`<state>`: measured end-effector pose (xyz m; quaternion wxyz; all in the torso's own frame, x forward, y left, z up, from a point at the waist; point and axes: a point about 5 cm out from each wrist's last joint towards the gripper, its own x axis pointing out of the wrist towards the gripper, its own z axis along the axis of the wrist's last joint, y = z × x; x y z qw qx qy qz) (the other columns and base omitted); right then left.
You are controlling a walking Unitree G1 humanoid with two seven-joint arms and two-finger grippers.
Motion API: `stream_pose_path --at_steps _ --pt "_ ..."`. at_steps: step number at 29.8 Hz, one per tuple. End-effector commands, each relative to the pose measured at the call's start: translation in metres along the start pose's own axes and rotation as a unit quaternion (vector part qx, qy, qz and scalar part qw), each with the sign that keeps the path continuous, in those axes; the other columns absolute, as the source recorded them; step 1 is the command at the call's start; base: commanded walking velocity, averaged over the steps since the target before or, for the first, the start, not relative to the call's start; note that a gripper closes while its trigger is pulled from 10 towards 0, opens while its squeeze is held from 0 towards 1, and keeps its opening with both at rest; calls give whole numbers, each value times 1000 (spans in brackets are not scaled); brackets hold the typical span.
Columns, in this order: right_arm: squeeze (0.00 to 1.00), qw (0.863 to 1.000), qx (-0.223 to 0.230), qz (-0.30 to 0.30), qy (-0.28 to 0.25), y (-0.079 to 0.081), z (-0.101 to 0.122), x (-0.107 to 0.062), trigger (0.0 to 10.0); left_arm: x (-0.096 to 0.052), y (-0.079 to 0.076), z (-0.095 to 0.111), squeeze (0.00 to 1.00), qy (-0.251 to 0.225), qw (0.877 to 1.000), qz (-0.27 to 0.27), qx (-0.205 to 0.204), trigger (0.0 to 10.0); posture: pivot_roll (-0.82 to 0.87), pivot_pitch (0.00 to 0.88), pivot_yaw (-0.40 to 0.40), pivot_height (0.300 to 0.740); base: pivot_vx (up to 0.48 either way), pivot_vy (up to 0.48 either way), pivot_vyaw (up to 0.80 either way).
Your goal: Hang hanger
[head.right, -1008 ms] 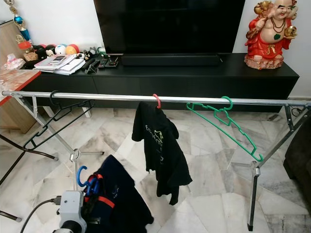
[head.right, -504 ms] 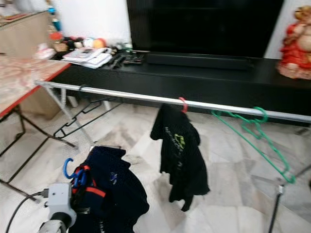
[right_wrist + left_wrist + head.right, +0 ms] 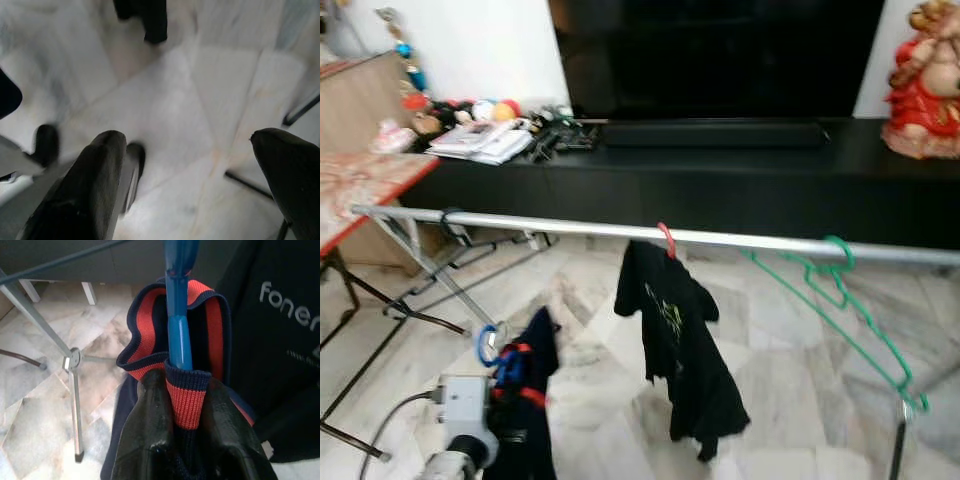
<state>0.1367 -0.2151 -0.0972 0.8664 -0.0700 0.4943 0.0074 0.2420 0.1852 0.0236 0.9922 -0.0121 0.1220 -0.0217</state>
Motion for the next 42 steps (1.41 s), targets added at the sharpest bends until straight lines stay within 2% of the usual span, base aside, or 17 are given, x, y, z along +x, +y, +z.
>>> stream_pose_path --at_steps 1,16,27,30,34,36,42 --pt "0 1000 3 13 -17 11 10 3 10000 -2 13 4 0 -9 1000 17 11 10000 29 33 30 740 307 0 0" --pt "0 1000 3 15 -18 12 11 3 10000 0 14 5 0 -10 1000 15 11 10000 31 48 31 740 310 0 0" --pt "0 1000 -5 17 -17 11 13 3 10000 3 22 11 0 -15 1000 14 23 10000 34 61 29 740 0 0 0" --pt "0 1000 -7 18 -17 11 13 4 10000 6 27 20 0 -22 999 -3 29 10000 34 61 30 740 0 0 0" --pt "0 1000 -8 19 -18 12 14 4 10000 10 28 31 0 -28 996 -52 69 10000 35 62 31 740 0 0 0" --pt "0 1000 -10 20 -18 12 14 4 10000 13 28 40 0 -29 988 -98 119 10000 38 63 31 740 0 0 0" --pt "0 1000 -12 21 -18 12 14 4 10000 23 28 57 0 -30 978 -132 159 10000 39 63 34 740 0 0 0"
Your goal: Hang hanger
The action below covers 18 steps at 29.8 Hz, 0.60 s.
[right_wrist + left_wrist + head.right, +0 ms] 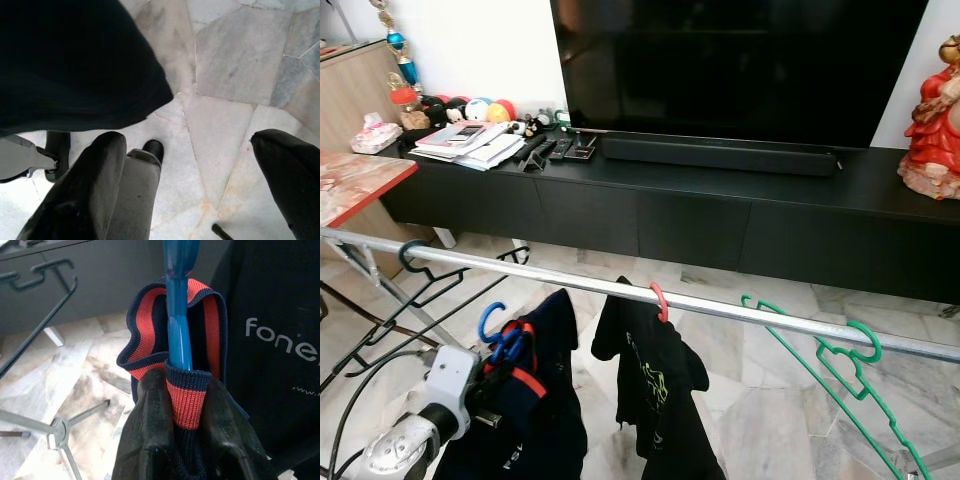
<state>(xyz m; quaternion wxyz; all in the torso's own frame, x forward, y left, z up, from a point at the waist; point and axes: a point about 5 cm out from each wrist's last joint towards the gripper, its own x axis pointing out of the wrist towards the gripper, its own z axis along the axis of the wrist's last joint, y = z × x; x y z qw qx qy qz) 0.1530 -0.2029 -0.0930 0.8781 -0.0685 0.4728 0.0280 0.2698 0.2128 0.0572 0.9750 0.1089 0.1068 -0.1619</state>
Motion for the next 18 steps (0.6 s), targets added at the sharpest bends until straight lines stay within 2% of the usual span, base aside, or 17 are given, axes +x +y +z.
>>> stream_pose_path --at_steps 1,9,12,18 --pt "0 1000 -4 4 8 2 -3 0 10000 5 6 16 0 -19 1000 -4 25 10000 39 63 34 740 0 0 0" --pt "0 1000 -7 4 7 3 -3 0 10000 19 6 33 0 -45 999 -5 22 10000 32 63 35 740 0 0 0" --pt "0 1000 -9 5 8 3 -3 0 10000 26 10 42 0 -59 998 13 15 10000 34 62 34 740 0 0 0" --pt "0 1000 -11 7 8 3 -3 0 10000 32 14 45 0 -53 998 42 9 10000 32 62 34 740 0 0 0"
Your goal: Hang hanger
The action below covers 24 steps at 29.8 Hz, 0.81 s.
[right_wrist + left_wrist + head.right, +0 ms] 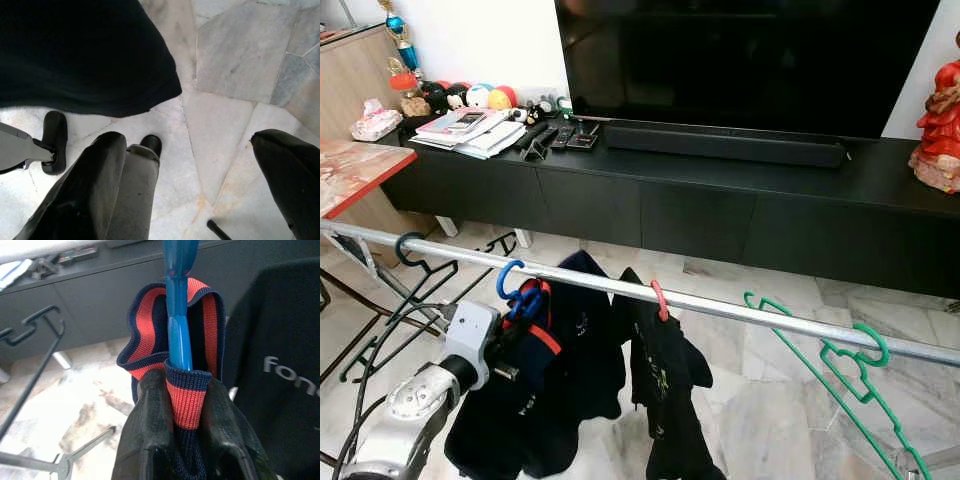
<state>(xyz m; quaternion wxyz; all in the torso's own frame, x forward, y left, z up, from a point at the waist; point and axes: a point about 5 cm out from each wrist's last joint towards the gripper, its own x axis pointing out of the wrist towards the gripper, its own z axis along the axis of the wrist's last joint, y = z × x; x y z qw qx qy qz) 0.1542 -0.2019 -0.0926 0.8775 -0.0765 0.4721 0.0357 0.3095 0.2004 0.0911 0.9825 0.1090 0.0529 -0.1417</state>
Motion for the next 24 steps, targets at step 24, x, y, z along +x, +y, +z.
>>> stream_pose_path --at_steps 24 --pt "0 1000 -6 6 8 3 -2 0 10000 29 2 4 0 38 998 39 21 10000 26 58 38 740 0 0 0"
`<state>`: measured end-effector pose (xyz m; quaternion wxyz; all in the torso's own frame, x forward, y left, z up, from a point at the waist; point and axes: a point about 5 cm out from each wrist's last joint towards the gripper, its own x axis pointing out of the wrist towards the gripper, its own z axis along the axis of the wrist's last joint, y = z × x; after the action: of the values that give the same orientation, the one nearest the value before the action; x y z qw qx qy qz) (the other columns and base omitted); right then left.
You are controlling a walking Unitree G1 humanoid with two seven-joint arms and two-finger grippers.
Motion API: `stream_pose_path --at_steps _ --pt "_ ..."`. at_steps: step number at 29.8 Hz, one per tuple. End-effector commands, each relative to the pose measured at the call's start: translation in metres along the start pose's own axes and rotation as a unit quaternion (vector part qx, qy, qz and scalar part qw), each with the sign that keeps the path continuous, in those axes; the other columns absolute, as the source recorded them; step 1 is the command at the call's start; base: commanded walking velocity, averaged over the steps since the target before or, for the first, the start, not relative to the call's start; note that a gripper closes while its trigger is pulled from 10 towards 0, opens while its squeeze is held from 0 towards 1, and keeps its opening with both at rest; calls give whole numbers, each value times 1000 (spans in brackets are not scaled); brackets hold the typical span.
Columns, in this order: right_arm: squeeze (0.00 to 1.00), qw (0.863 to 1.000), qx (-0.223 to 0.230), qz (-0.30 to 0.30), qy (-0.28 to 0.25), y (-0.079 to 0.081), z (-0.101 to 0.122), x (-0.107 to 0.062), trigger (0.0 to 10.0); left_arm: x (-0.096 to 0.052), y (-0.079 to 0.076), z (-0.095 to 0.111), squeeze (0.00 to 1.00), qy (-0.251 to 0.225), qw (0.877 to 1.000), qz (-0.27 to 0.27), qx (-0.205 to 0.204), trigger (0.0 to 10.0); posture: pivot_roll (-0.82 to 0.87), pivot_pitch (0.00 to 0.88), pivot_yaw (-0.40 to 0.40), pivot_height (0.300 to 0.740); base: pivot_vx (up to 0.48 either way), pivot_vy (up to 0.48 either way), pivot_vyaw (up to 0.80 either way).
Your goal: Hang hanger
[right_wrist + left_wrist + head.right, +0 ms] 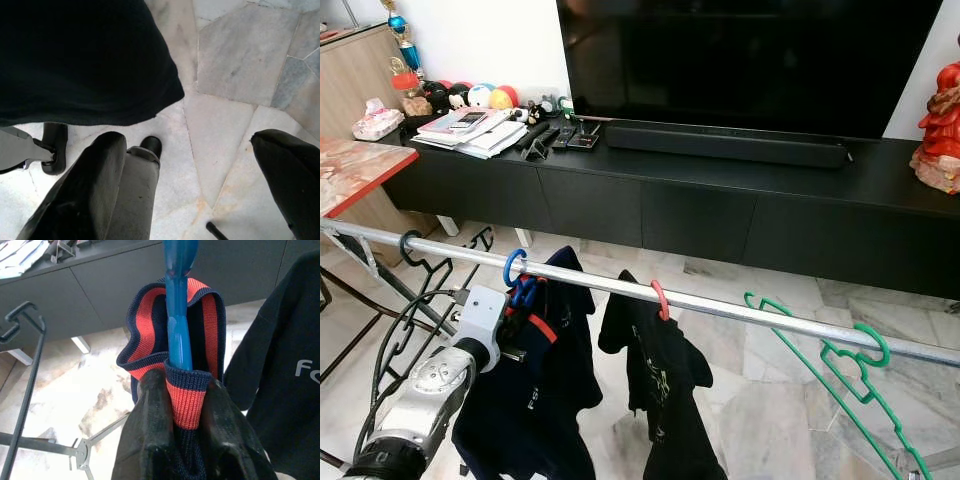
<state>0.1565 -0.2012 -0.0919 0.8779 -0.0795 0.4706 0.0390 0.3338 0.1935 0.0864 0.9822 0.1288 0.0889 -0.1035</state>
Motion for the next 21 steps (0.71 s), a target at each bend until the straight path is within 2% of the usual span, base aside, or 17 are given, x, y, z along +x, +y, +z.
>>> stream_pose_path --at_steps 1,9,13,14,21 --pt "0 1000 -2 5 10 3 -5 -1 10000 3 1 2 0 8 1000 5 10 10000 26 58 38 740 0 0 0" --pt "0 1000 -4 6 11 3 -5 -1 10000 -3 -5 -14 0 39 999 2 6 10000 29 62 38 740 0 0 0" --pt "0 1000 -4 7 12 3 -6 -1 10000 -6 -7 -15 12 23 1000 7 -10 10000 29 63 39 740 0 0 0" --pt "0 1000 -4 6 12 3 -6 -1 10000 -9 -8 -13 1000 7 1000 14 -22 10000 29 64 38 740 0 0 0" --pt "0 1000 -4 6 13 2 -7 -1 10000 -16 -10 -11 1000 -27 998 33 -48 10000 27 64 40 740 0 0 0"
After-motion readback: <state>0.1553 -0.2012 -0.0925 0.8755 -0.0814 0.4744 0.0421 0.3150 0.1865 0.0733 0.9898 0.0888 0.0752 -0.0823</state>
